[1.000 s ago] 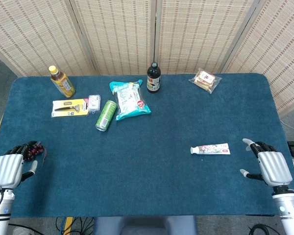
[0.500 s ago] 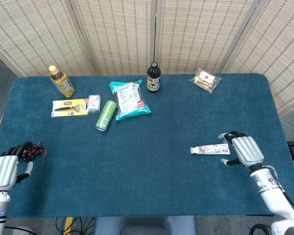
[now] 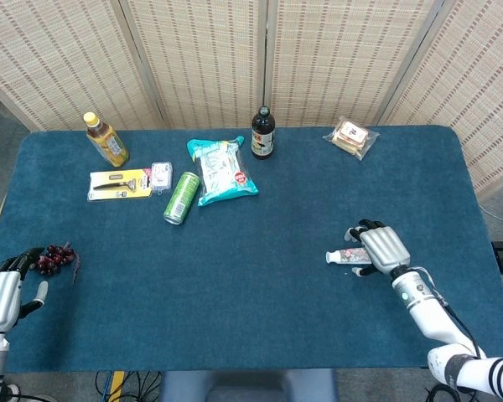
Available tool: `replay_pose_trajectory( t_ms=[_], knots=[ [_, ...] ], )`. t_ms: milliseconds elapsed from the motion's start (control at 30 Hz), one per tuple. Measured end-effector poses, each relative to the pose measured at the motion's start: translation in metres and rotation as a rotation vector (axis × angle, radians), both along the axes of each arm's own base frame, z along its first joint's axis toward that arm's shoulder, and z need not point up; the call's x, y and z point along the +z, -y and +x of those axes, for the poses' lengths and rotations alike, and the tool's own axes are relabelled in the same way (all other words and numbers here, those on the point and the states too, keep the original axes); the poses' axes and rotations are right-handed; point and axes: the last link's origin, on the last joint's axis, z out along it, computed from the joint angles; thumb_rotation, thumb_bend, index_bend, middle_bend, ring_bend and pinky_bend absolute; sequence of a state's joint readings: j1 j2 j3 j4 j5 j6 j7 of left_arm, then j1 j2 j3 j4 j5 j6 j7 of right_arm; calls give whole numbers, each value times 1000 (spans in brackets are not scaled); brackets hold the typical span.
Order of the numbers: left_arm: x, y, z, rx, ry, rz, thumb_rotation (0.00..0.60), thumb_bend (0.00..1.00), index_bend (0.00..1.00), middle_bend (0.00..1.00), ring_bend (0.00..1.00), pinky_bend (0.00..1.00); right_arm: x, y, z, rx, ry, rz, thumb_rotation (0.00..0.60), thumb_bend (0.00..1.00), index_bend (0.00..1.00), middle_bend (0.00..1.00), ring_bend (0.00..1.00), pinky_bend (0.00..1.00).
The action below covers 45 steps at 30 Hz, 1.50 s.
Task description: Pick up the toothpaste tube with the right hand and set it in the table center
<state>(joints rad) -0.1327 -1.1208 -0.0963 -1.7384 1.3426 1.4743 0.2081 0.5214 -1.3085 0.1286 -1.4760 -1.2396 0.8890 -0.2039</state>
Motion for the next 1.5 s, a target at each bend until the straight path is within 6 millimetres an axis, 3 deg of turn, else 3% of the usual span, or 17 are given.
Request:
replay_pose_trajectory(
  t_ms=[500, 900, 1500],
  knots=[
    [-5, -2, -3, 1, 22, -7, 600, 362, 196, 302, 290, 389, -20, 4, -17, -23, -65, 4, 600, 142, 367, 362, 155, 201],
    [-4, -1, -6, 8, 31, -2, 600, 361, 196, 302, 288, 389, -42, 14, -13, -33, -58, 26, 600, 215, 389, 393, 156, 201],
    [-2, 3, -11, 24, 36, 2, 600, 362, 188, 294, 280, 390, -43, 14, -16, -61, -55, 35, 600, 264, 425, 425, 178, 201]
  ],
)
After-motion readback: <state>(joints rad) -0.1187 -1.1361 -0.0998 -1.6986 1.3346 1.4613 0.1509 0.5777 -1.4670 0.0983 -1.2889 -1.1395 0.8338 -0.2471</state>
